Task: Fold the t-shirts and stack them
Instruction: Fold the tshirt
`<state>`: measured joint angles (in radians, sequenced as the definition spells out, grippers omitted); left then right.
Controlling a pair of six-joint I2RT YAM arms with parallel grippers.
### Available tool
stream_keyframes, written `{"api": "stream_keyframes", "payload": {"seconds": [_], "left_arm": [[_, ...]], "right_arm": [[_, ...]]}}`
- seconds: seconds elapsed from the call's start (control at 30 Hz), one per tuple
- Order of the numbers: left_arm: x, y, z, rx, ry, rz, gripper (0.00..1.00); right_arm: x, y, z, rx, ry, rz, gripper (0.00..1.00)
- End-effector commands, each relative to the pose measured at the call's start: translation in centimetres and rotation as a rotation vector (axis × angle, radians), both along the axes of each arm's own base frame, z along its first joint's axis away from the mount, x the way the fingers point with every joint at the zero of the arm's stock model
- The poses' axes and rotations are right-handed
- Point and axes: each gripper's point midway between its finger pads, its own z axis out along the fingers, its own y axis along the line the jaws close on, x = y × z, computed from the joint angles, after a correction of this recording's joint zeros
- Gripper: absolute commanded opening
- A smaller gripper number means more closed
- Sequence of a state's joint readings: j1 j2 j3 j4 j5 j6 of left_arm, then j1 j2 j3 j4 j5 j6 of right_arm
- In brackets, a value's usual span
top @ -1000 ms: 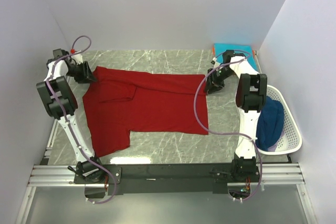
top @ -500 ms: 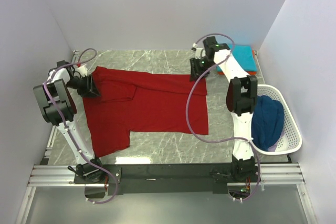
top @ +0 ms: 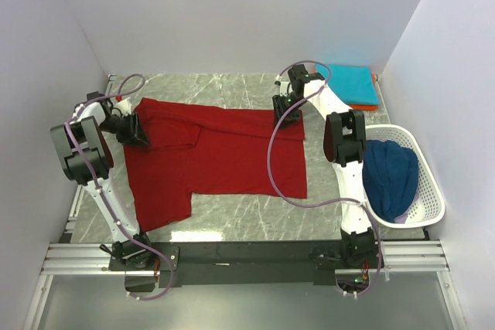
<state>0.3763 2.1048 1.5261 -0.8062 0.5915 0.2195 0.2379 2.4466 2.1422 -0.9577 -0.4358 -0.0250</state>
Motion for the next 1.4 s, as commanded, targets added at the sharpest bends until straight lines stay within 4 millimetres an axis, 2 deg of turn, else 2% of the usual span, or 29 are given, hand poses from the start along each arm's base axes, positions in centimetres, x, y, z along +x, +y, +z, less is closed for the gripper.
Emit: {"api": "stream_keyframes", "payload": {"seconds": [0.0, 0.13, 0.33, 0.47, 0.67, 0.83, 1.17, 1.37], "left_arm": [[0.0, -1.0, 0.8, -0.010, -0.025, -0.028, 0.40], [0.2, -0.8, 1.6, 0.008, -0.049, -0.025, 0.39], [0.7, -0.5, 4.0, 0.050, -0.118, 0.004, 0.40], [0.5, -0.3, 4.2, 0.066, -0.121, 0.028, 0.40], [-0.7, -0.6, 2.4, 0.070, -0.057, 0.044, 0.38], [-1.0, -0.5, 1.1, 0.080, -0.025, 0.057, 0.39], [-0.7, -1.0, -0.2, 0.066, 0.011, 0.054, 0.38], [-0.4, -1.2, -0.1, 0.061, 0.009, 0.054, 0.34]], "right_arm": [[1.3, 0.1, 0.9, 0.012, -0.047, -0.020, 0.43], [1.1, 0.2, 0.8, 0.011, -0.044, -0.017, 0.43], [0.8, 0.1, 0.7, 0.014, -0.038, -0.015, 0.42], [0.8, 0.2, 0.7, 0.017, -0.035, -0.016, 0.42], [0.8, 0.1, 0.7, 0.016, -0.037, -0.016, 0.42], [0.7, 0.0, 0.3, 0.006, -0.033, -0.014, 0.42], [0.6, -0.3, 0.1, -0.004, -0.028, -0.017, 0.42], [0.6, -0.4, 0.1, -0.006, -0.027, -0.016, 0.42]]}}
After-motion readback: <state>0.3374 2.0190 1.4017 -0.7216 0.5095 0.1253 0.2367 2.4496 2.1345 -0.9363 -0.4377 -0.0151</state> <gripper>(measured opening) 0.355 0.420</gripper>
